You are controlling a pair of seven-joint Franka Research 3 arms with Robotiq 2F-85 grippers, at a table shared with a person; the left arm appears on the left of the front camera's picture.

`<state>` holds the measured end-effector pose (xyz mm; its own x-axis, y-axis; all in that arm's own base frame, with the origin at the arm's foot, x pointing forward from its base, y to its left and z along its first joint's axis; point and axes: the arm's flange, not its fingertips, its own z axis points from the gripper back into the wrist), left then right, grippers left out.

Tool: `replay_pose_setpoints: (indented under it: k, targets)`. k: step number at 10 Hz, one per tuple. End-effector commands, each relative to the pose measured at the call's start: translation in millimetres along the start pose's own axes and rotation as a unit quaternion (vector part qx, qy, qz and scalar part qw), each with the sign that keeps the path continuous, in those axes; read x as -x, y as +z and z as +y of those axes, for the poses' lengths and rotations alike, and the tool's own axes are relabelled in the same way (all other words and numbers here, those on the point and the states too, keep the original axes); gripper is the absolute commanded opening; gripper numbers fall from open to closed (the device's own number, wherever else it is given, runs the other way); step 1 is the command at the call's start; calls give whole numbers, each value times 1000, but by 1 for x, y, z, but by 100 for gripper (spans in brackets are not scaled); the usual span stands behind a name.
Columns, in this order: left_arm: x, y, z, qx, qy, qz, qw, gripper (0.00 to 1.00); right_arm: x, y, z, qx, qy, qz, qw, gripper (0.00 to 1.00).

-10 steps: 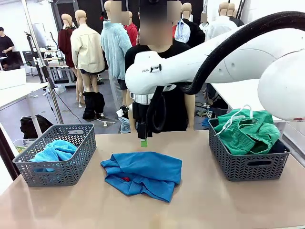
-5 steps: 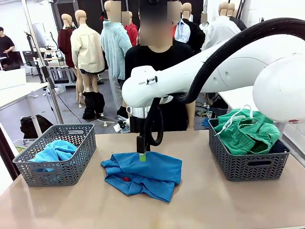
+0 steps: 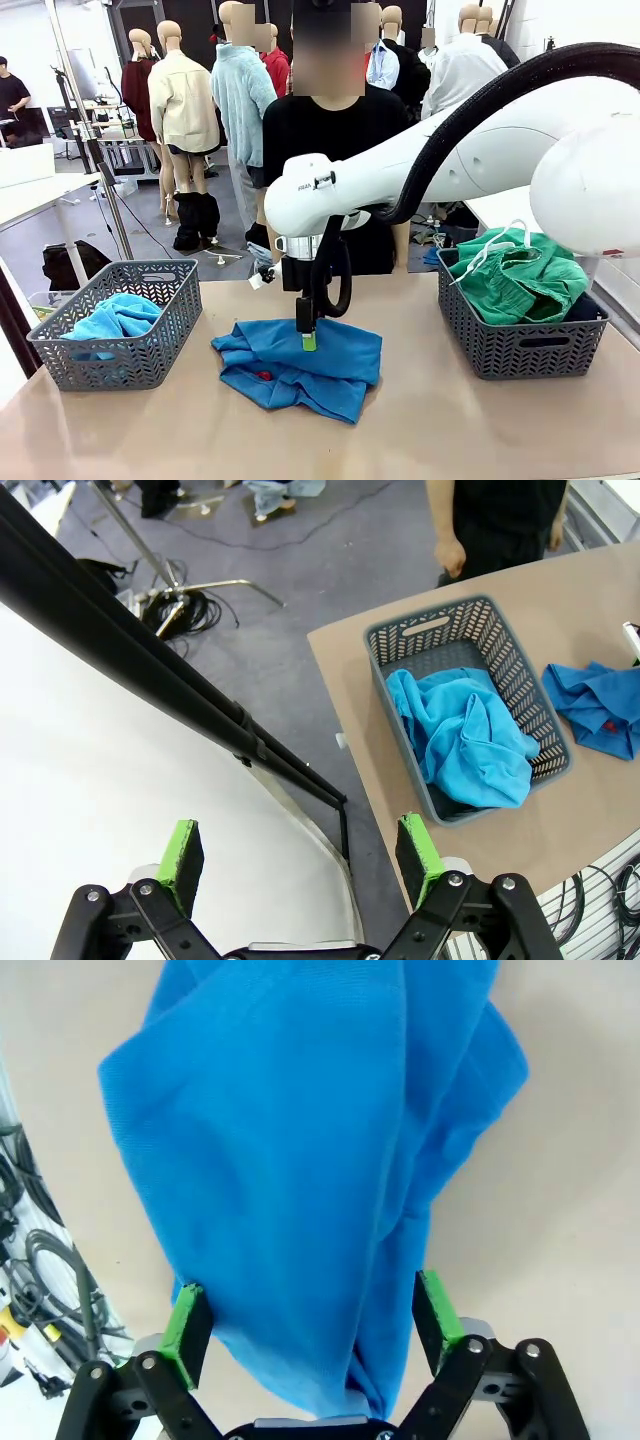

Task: Sort the tops and bottoms.
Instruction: Lift clothes from the center of the table with your right hand.

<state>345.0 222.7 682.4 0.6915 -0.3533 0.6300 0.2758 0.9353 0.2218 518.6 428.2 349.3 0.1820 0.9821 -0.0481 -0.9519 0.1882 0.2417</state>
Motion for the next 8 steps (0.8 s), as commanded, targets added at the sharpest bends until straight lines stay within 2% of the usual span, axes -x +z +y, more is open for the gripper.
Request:
replay_pose_setpoints:
  k: [1, 6, 8]
  targets:
    - [-1, 1, 2, -1, 0, -1, 1000, 100, -2, 2, 1, 9, -17, 17, 1000, 94]
    - [-1, 1, 2, -1, 0, -1, 1000, 100, -1, 4, 0, 10, -22, 27, 999, 1]
    - [-1, 1, 2, -1, 0, -1, 1000, 100, 0, 8, 1, 12, -20, 26, 999, 0]
